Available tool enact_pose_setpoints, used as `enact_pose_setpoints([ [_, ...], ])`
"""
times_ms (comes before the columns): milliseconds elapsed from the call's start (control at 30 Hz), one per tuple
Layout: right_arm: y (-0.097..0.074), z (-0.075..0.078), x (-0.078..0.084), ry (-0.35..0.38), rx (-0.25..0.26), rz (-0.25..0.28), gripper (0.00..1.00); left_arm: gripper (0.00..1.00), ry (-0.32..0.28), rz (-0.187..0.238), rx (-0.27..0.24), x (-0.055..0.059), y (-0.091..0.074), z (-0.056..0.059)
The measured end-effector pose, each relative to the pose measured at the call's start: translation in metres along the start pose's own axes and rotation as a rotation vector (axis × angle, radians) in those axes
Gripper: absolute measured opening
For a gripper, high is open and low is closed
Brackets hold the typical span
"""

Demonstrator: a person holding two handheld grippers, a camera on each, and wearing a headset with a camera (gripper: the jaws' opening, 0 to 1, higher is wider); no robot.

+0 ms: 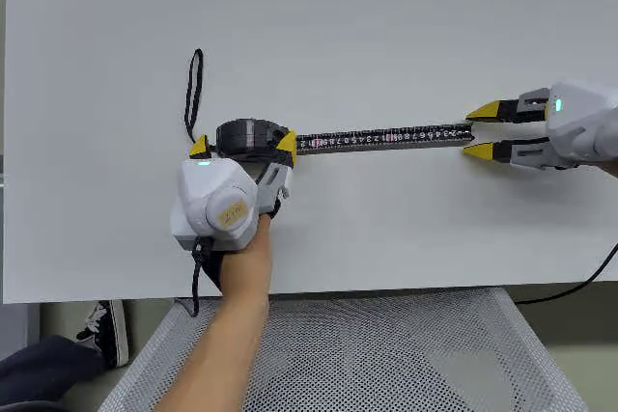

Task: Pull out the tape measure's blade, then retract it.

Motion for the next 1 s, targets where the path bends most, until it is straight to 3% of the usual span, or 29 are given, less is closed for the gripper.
enact_pose_setpoints([
  [233, 0.0001, 0.0018, 0.0027, 0.014, -0.008, 0.010, 0.14, 0.66, -0.009, -0.011, -0.009, 0.0038, 0.0019, -0.0008],
  [1000, -0.0023, 0.0009, 0.0038, 0.008, -0.011, 0.020, 0.12, 0.63, -0.052, -0.023, -0.043, 0.0060, 0.0068, 0.0031],
])
Point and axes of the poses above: the centre of the closed fingertips' face, and the gripper's own axes: y roughly forward along the fingers, z roughly to its right, x roughly out of its underside, the point moved 6 cm from there along -y, roughly backward along the fingers, and after that the axes turned 6 degrees about z, right-handed, at the moved point
